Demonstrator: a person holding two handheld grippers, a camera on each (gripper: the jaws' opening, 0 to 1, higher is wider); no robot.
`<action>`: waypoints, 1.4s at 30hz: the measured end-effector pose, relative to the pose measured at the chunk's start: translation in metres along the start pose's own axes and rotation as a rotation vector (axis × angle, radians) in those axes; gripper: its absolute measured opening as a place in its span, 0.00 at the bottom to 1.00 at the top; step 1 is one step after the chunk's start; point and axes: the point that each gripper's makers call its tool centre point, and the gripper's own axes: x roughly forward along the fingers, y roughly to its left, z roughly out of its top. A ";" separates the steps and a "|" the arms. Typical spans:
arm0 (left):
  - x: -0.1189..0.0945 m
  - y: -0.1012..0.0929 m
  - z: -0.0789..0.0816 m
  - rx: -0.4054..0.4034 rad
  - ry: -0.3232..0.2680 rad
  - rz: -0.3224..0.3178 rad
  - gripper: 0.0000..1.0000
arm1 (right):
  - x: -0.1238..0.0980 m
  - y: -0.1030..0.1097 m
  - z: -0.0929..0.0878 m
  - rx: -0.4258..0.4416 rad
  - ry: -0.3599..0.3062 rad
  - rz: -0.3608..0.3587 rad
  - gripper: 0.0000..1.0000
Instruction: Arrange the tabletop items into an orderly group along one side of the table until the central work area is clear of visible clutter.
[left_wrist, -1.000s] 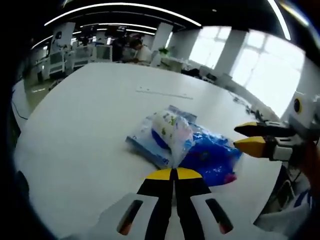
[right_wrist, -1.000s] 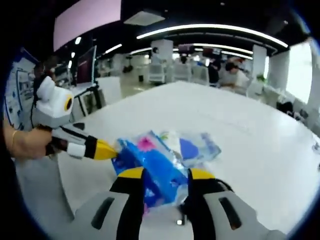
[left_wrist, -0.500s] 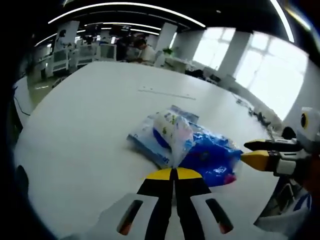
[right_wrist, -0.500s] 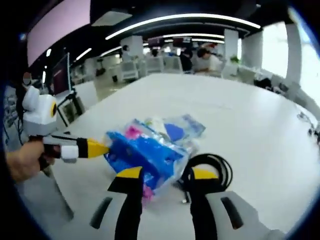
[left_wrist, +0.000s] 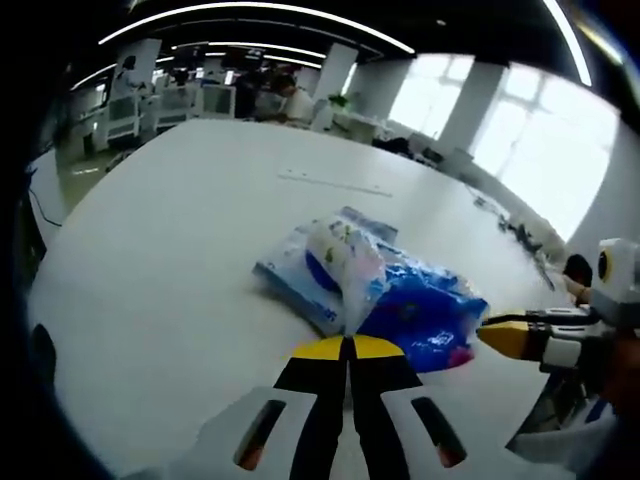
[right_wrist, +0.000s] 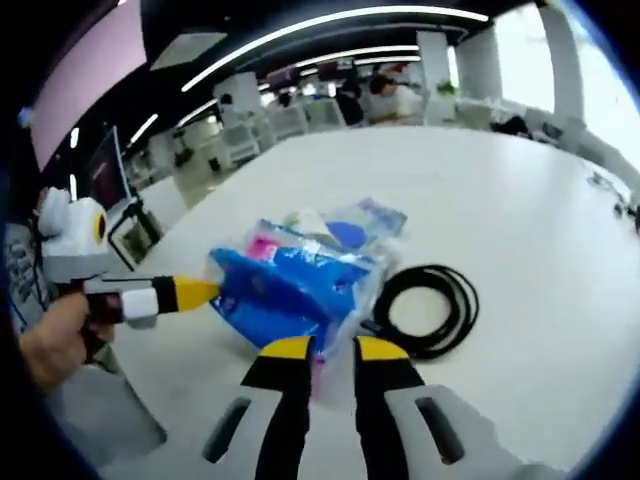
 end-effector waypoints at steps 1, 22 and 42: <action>0.000 0.000 -0.001 0.004 0.002 0.000 0.00 | 0.000 0.000 -0.001 -0.002 0.002 -0.002 0.08; -0.004 -0.006 -0.002 0.046 0.007 -0.004 0.00 | -0.005 -0.002 0.004 -0.013 -0.020 0.018 0.00; -0.005 -0.024 0.014 0.146 -0.009 -0.041 0.00 | -0.022 -0.014 0.036 0.037 -0.082 0.044 0.00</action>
